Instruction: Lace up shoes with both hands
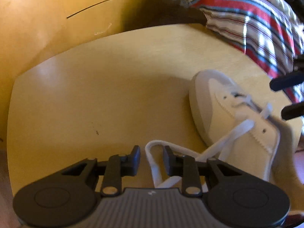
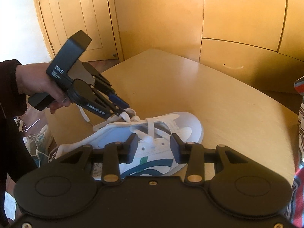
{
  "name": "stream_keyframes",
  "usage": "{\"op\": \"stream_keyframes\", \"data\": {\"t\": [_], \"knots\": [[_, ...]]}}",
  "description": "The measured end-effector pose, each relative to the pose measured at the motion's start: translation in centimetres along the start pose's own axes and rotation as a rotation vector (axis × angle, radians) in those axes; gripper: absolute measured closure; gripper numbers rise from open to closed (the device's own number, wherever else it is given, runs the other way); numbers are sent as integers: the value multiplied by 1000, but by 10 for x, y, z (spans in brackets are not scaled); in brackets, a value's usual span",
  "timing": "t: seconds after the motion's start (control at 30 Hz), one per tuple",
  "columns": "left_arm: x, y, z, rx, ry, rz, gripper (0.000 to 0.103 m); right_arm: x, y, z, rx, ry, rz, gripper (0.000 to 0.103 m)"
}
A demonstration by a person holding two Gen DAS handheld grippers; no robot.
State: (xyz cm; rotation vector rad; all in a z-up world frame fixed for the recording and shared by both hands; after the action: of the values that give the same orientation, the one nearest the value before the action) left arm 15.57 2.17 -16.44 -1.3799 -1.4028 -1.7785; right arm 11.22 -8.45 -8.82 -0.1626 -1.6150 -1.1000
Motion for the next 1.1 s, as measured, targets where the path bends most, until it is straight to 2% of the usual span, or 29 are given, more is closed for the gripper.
{"op": "stream_keyframes", "data": {"t": [0.03, 0.1, 0.2, 0.27, 0.37, 0.47, 0.6, 0.77, 1.0, 1.1], "knots": [[4, 4, 1, 6, 15, -27, 102, 0, 1, 1, -4, 2, -5, 63], [37, 21, 8, 24, 38, -158, 102, 0, 3, 1, -17, 16, -15, 63], [82, 39, 14, 49, 43, -294, 102, 1, 9, 1, -16, 8, -43, 63], [104, 46, 13, 48, 2, -370, 102, 2, 14, 1, -23, -10, -79, 63], [125, 48, 4, 29, -43, -429, 102, 5, 25, -2, -17, -61, -143, 63], [127, 45, -8, -4, -98, -439, 102, 6, 32, -5, -6, -110, -179, 63], [124, 43, -26, -52, -156, -427, 102, -6, 35, -4, 89, -204, -163, 63], [131, 38, -38, -75, -190, -432, 102, -18, 33, -11, 90, -197, -120, 65], [135, 42, -46, -80, -200, -449, 102, -15, 34, -9, 84, -126, -125, 65], [135, 44, -47, -86, -184, -449, 102, -19, 33, -6, 109, -117, -97, 65]]}}
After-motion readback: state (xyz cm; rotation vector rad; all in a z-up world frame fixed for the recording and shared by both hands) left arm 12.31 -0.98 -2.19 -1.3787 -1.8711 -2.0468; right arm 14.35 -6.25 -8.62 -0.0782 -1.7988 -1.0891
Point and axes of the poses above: each gripper's, at about its wrist camera, not at the fingertips, and x roughly against the way its jaws point, z to its left, y to its top, the point moved 8 cm from there along -x, roughly the way its jaws point, and after that the axes turned 10 degrees about z, right-handed, at the moved point
